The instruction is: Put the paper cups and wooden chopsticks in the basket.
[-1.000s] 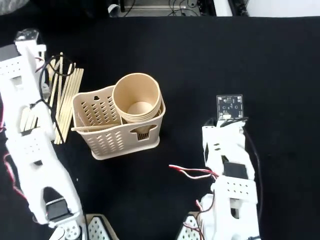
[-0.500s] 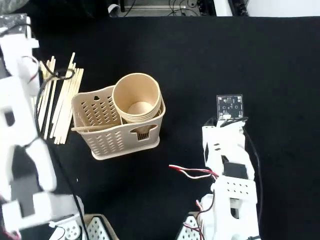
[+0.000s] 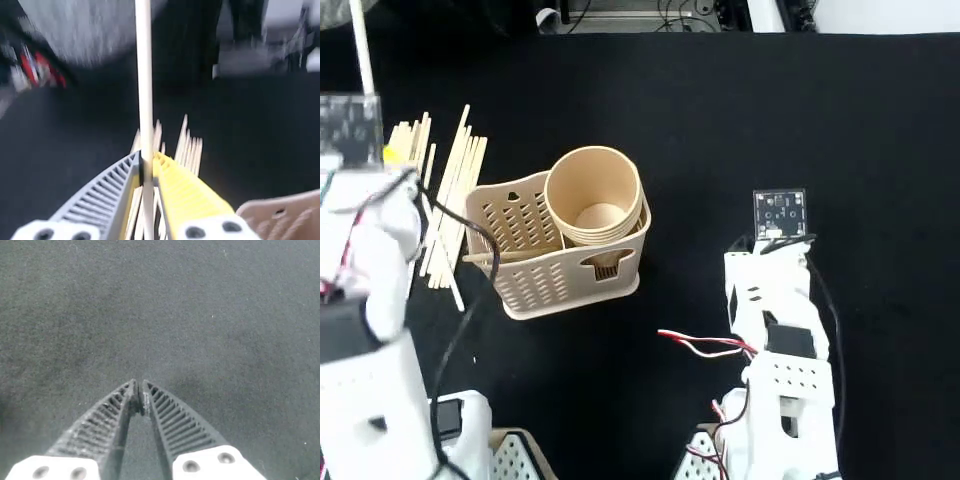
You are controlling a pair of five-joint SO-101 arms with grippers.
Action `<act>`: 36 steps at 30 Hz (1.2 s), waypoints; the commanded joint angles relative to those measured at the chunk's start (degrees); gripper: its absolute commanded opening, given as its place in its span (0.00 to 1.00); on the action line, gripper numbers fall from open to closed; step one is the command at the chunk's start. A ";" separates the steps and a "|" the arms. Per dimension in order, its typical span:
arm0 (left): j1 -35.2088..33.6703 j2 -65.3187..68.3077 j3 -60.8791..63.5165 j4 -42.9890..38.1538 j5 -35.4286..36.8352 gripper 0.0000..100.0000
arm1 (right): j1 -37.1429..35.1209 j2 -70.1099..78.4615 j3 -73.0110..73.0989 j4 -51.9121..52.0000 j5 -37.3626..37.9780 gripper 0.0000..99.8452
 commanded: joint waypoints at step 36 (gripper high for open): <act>23.08 -34.55 35.47 -16.26 17.49 0.18 | -0.79 0.31 -0.22 -1.14 0.26 0.01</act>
